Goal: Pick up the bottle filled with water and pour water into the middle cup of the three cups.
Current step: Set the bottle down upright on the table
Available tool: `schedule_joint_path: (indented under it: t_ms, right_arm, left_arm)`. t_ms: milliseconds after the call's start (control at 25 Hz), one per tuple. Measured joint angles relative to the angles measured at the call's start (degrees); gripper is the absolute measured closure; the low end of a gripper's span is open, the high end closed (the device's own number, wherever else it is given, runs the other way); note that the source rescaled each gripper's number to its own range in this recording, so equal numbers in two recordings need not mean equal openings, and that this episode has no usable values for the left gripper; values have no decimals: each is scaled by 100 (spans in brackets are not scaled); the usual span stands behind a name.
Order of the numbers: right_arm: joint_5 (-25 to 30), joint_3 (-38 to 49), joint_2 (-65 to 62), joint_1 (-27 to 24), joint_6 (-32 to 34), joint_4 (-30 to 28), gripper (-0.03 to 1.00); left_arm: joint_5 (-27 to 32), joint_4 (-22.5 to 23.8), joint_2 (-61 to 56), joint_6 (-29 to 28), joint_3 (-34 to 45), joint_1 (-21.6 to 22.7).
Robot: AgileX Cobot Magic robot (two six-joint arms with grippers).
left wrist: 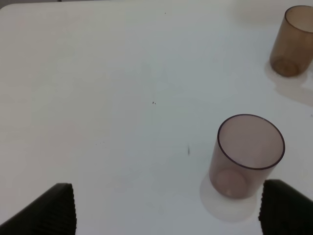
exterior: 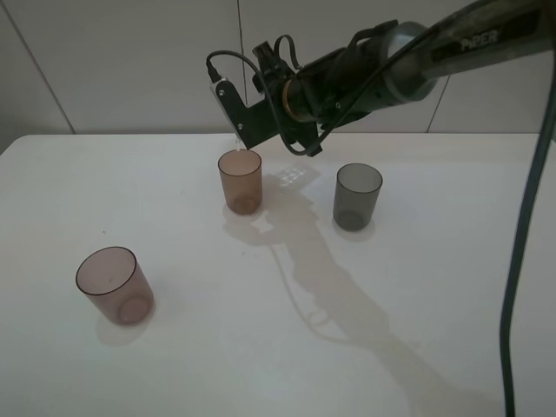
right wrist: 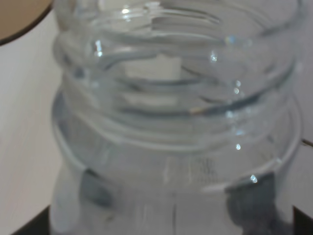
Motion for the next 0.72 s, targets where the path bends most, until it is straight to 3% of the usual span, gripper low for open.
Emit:
schedule_joint_path:
  t_ms: [720]
  right_arm:
    - [-43,-13,0,-123,-536,0,93]
  left_arm:
    - [0,0,0,0,0,0]
